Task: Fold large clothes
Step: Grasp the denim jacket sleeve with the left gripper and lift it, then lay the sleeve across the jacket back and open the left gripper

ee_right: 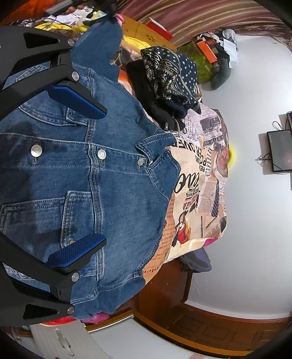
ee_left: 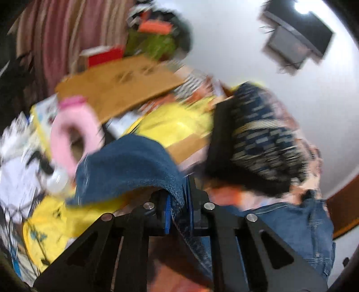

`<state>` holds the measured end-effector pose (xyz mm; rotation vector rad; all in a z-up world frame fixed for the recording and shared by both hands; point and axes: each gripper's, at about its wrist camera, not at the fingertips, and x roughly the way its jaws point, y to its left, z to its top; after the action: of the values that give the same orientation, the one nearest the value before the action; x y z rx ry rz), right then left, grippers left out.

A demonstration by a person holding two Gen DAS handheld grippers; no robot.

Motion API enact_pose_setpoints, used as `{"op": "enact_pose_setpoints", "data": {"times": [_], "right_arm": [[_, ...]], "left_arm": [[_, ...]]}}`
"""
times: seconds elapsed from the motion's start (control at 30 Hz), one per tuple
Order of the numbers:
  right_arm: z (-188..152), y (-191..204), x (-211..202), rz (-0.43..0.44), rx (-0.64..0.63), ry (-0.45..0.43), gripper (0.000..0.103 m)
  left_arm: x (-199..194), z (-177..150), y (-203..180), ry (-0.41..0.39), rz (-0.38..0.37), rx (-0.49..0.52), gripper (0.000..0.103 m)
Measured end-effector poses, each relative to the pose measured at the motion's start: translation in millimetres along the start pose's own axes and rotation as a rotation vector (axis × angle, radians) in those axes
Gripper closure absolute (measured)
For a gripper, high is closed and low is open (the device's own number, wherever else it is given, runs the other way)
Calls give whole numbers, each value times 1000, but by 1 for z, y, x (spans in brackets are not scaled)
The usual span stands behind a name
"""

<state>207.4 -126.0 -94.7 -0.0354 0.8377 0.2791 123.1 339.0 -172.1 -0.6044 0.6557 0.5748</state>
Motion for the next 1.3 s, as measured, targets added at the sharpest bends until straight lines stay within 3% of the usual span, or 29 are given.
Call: {"op": "enact_pose_setpoints", "data": {"times": [0.17, 0.27, 0.43, 0.6, 0.8, 1.13, 1.2, 1.27, 1.3], "right_arm": [[-3, -6, -6, 6, 0, -11, 2], [-4, -10, -10, -3, -16, -26, 2], [-6, -17, -17, -18, -39, -51, 2], [-10, -27, -17, -19, -25, -49, 2], [-16, -38, -16, -33, -12, -38, 2], [-22, -45, -19, -47, -10, -32, 2], [-23, -45, -19, -47, -14, -30, 2], [-23, -45, -20, -49, -17, -29, 2], [-23, -45, -20, -48, -17, -29, 2]], "left_arm": [[-41, 18, -71, -99, -145, 114, 93], [-57, 19, -113, -111, -255, 164, 93], [-68, 0, -182, -83, -393, 274, 93], [-62, -40, -241, 38, -487, 405, 93], [-39, -109, -294, 226, -524, 560, 93], [-20, -185, -311, 395, -499, 754, 92], [-17, -194, -309, 414, -494, 788, 85], [-17, -200, -306, 407, -483, 813, 55], [-18, -203, -305, 397, -468, 826, 50]]}}
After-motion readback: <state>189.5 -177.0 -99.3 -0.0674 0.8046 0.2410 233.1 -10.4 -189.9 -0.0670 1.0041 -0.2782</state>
